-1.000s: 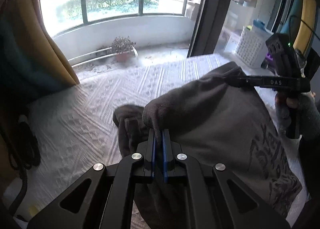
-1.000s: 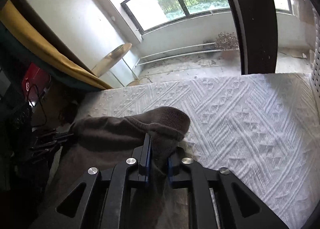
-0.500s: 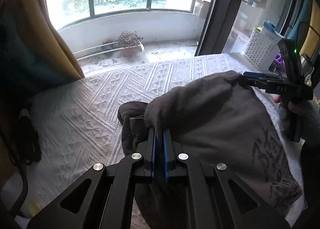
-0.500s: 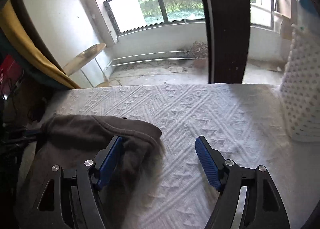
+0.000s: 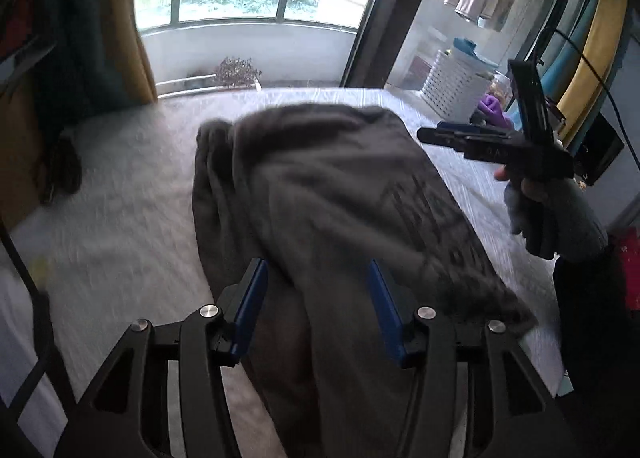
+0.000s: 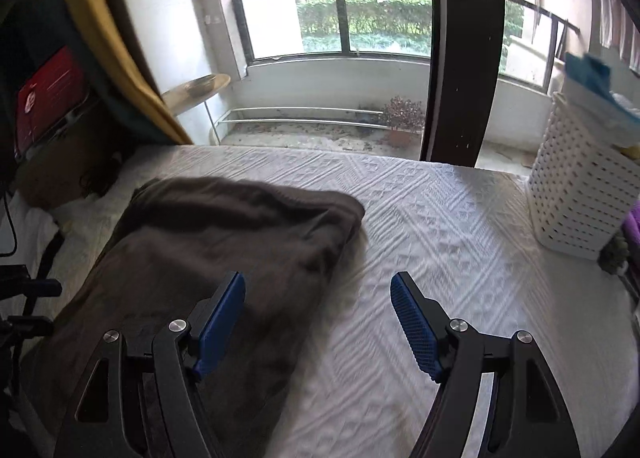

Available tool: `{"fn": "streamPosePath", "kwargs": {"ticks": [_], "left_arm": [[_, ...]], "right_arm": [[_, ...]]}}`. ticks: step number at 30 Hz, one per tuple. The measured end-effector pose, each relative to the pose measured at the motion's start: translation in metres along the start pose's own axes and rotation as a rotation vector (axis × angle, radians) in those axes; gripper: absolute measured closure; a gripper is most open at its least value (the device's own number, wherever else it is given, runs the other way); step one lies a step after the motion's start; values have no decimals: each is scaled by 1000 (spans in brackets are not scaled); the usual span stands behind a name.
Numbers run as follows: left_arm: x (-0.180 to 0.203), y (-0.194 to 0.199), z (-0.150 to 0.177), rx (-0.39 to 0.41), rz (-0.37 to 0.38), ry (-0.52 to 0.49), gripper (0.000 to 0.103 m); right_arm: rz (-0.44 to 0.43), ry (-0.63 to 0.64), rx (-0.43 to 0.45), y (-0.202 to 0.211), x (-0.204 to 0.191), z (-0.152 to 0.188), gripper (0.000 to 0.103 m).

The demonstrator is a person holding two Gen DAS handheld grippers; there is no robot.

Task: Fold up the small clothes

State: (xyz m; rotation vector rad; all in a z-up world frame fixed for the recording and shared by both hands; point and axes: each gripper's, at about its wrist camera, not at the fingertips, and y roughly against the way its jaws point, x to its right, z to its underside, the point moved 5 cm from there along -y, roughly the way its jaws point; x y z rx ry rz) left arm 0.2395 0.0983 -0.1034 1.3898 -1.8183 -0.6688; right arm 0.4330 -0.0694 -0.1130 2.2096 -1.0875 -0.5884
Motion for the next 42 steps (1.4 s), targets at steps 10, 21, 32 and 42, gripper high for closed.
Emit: {"fn": "streamPosePath", "kwargs": {"ticks": [10, 21, 32, 42], "left_arm": [[14, 9, 49, -19, 8, 30, 50], [20, 17, 84, -24, 94, 53, 50], [27, 33, 93, 31, 98, -7, 89], [34, 64, 99, 51, 181, 26, 98]], "right_arm": [[-51, -16, -31, 42, -24, 64, 26], [-184, -136, -73, 83, -44, 154, 40], [-300, -217, -52, 98, -69, 188, 87], [-279, -154, -14, 141, -72, 189, 99]]}}
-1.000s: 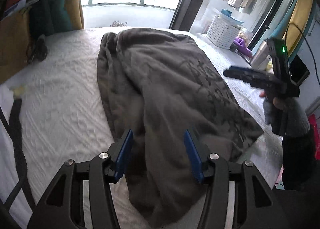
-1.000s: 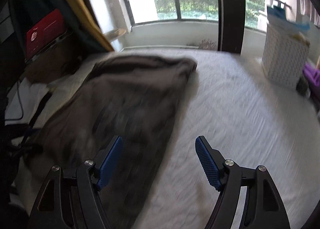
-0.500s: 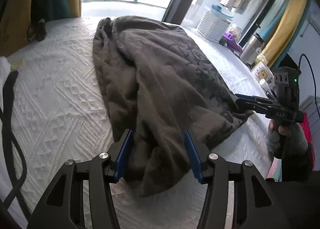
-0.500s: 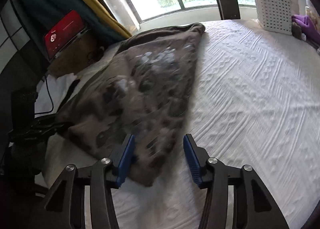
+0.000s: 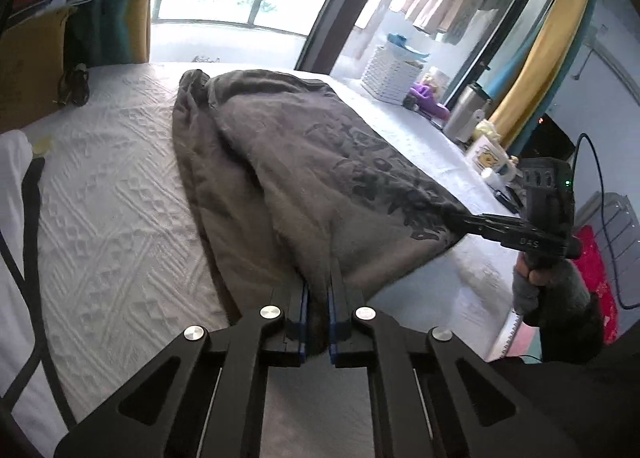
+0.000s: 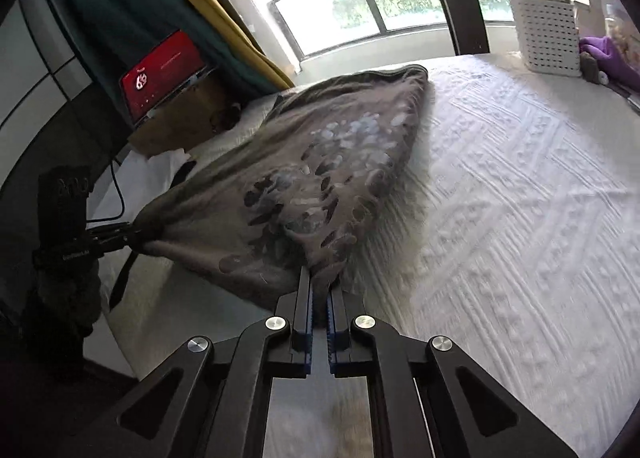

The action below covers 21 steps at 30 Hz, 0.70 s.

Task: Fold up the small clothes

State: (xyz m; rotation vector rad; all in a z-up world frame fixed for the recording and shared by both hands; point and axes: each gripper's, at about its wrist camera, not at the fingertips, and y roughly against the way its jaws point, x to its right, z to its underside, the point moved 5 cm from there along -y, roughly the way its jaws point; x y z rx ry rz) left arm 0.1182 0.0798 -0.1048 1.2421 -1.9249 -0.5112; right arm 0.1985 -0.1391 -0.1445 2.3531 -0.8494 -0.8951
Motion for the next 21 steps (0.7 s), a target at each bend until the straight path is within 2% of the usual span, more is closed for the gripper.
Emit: {"fn": "streamPosePath", "kwargs": {"ticks": [3, 6, 9, 16, 19, 20, 21], "left_arm": [[-5, -3, 18, -42, -24, 23, 98], [-25, -11, 40, -86, -65, 91, 98], [-31, -8, 45, -84, -65, 116, 98], [-25, 4, 37, -111, -107, 85, 97], [-27, 12, 31, -111, -149, 68, 95], [-28, 13, 29, -104, -167, 66, 92], [-29, 16, 26, -95, -186, 66, 81]], "right_arm": [[25, -13, -23, 3, 3, 17, 99], [50, -41, -58, -2, 11, 37, 99], [61, -52, -43, 5, 14, 43, 98], [288, 49, -59, 15, 22, 37, 98], [386, 106, -79, 12, 26, 34, 98], [409, 120, -83, 10, 27, 32, 98], [417, 129, -83, 9, 29, 31, 98]]}}
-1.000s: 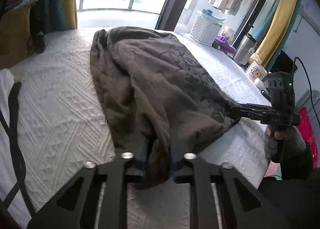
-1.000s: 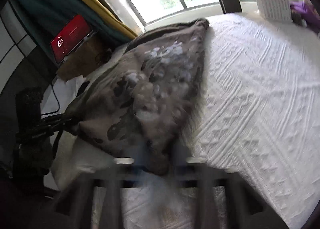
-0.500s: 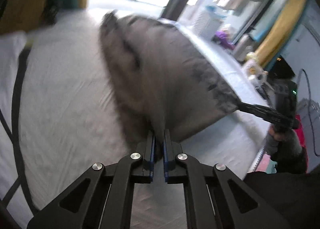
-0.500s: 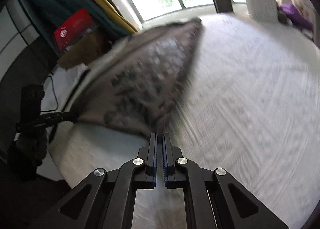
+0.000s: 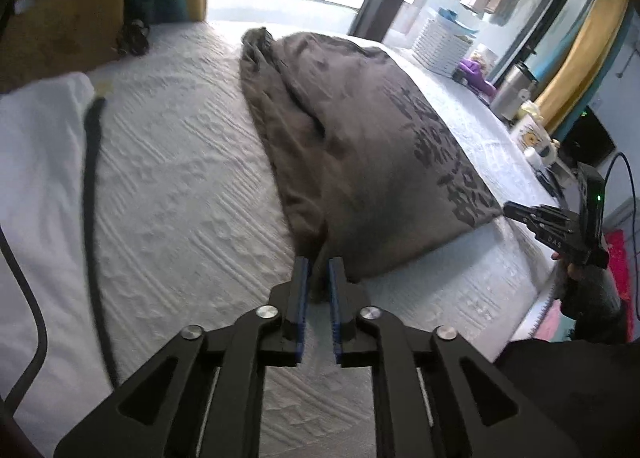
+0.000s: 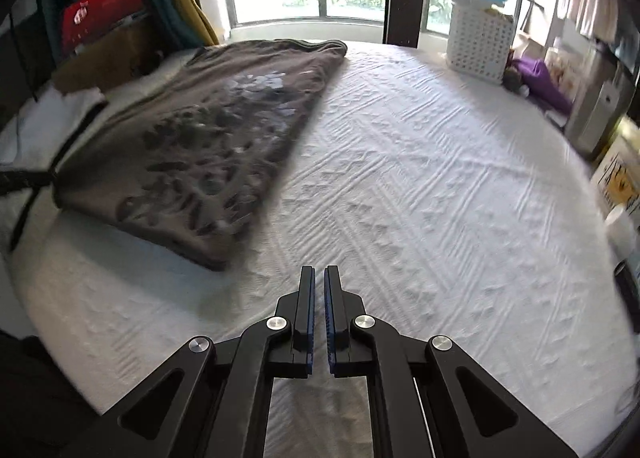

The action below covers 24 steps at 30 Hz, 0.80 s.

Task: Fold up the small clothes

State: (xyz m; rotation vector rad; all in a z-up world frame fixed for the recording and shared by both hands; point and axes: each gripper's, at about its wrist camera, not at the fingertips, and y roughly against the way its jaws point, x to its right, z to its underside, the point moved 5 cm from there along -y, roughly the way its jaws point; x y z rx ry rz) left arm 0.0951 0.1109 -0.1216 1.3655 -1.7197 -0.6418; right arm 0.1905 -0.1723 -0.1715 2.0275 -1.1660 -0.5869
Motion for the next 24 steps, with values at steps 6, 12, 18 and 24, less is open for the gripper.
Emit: {"fn": "streamPosePath", "kwargs": {"ticks": [6, 12, 18, 24], "left_arm": [[-5, 6, -22, 74, -42, 42, 31], [10, -13, -48, 72, -58, 1, 31], [14, -33, -71, 63, -55, -9, 31], [15, -43, -96, 81, -61, -25, 31]], "right_arm": [[84, 48, -20, -9, 12, -13, 97], [218, 51, -51, -22, 45, -24, 0], [161, 9, -48, -31, 62, -32, 0], [154, -23, -29, -37, 72, -60, 0]]}}
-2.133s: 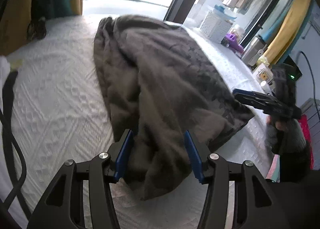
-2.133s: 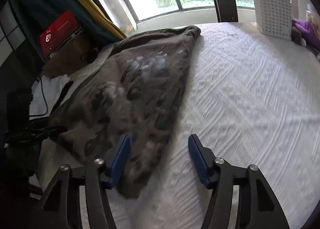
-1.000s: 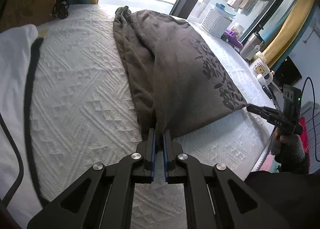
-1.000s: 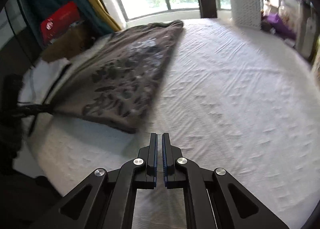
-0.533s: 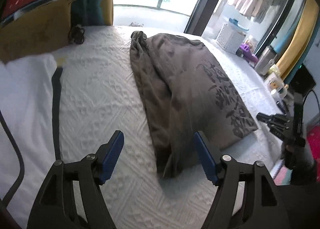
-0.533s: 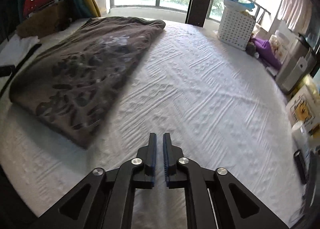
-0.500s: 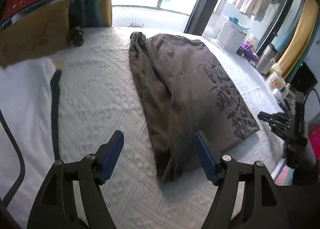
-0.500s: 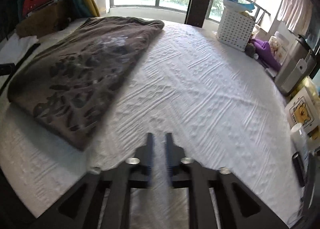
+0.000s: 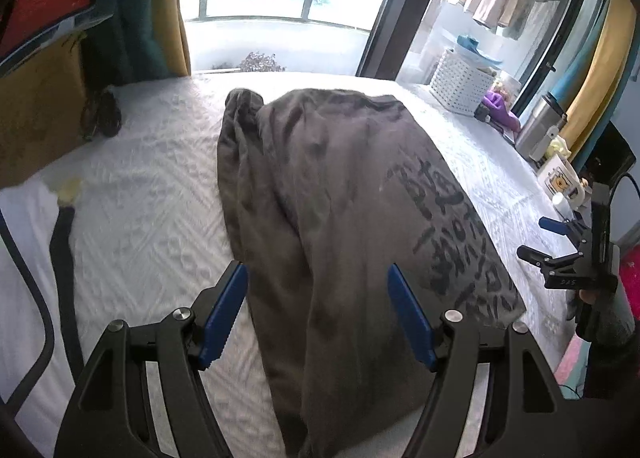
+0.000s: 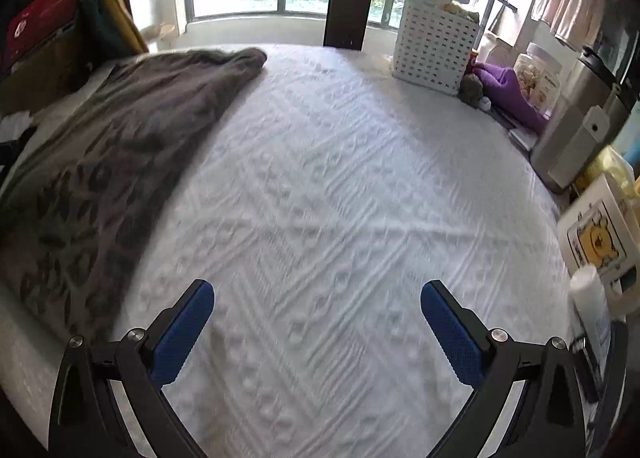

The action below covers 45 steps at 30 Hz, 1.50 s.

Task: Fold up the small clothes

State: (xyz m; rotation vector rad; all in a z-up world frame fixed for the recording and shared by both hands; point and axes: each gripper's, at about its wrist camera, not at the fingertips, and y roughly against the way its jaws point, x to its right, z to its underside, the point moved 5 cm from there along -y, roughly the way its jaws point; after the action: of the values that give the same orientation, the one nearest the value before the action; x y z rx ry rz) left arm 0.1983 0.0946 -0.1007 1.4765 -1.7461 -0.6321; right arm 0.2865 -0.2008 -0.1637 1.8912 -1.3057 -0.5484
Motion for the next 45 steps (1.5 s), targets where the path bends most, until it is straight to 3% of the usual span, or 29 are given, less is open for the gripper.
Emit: {"fn": "streamPosePath", "kwargs": {"ticks": [8, 15, 24, 29, 37, 39, 43, 45], "left_arm": [[-8, -14, -28, 19, -10, 4, 31], [-17, -31, -43, 18, -17, 24, 31], [-22, -51, -62, 24, 16, 55, 31], [-24, -67, -66, 9, 42, 63, 23], [-40, -92, -66, -36, 31, 92, 22], [-37, -94, -68, -34, 46, 72, 14], [-29, -100, -71, -40, 28, 50, 10], [-24, -103, -71, -38, 57, 34, 10]], "right_arm": [[-1, 5, 28, -12, -2, -39, 0], [58, 33, 68, -23, -9, -64, 0], [0, 6, 87, -37, -14, -91, 0], [-54, -4, 92, -46, -18, -106, 0], [-126, -10, 81, -64, -29, -121, 0], [-153, -16, 77, -69, -32, -124, 0], [-260, -52, 75, -77, -41, -131, 0], [-316, -63, 70, -81, -47, -133, 0]]}}
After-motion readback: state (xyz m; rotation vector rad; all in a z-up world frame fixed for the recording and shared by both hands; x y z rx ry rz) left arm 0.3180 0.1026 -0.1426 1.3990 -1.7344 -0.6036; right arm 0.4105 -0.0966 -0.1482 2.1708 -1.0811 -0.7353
